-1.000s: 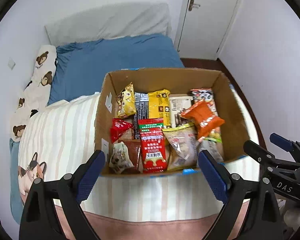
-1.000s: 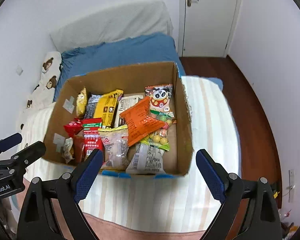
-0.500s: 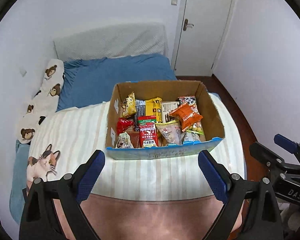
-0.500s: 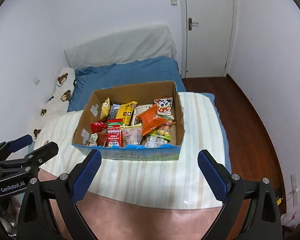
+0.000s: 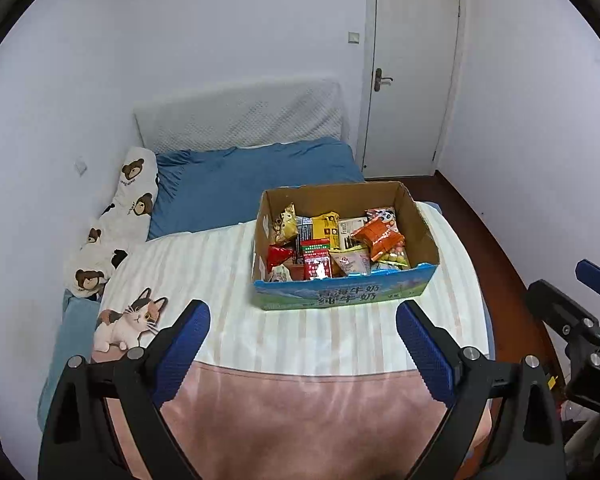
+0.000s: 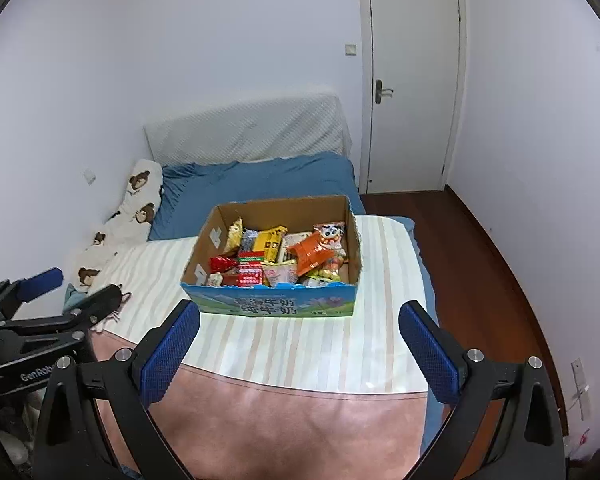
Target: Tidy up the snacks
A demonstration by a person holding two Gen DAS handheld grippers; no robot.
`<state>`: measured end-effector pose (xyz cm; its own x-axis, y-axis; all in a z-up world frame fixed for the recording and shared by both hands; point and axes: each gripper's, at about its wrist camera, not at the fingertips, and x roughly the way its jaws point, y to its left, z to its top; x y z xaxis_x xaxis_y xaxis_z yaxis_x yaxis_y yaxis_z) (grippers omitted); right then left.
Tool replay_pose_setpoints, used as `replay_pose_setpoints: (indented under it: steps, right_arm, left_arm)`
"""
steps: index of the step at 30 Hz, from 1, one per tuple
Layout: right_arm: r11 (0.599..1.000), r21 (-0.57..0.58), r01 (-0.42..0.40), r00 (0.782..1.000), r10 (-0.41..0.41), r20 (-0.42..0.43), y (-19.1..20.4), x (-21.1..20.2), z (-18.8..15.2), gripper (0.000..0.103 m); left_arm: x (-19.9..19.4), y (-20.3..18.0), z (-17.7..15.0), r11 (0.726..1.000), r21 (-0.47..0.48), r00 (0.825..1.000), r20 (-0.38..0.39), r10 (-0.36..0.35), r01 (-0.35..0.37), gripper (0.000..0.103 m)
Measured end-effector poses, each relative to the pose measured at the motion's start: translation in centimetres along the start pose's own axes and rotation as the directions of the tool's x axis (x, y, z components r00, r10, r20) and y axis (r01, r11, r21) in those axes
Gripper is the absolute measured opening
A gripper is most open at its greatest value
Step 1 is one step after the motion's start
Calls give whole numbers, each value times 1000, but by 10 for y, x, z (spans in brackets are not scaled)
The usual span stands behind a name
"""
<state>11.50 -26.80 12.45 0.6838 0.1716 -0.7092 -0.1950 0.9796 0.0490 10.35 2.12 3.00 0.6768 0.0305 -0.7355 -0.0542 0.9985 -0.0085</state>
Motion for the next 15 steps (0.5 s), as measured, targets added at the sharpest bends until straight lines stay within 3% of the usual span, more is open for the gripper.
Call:
replay_pose_setpoints:
  steps: [8,15]
  right_arm:
    - [1000,-10,-21,1000,21,10,9,-13,0,102]
    - [1000,-1,-12,1000,12,2,8,2,5,102]
  left_arm:
    - [-19,5,-4,1000,-7,1000,31,-6,6,95]
    - [-7,6,0,999,-29,999,31,16,-15,95]
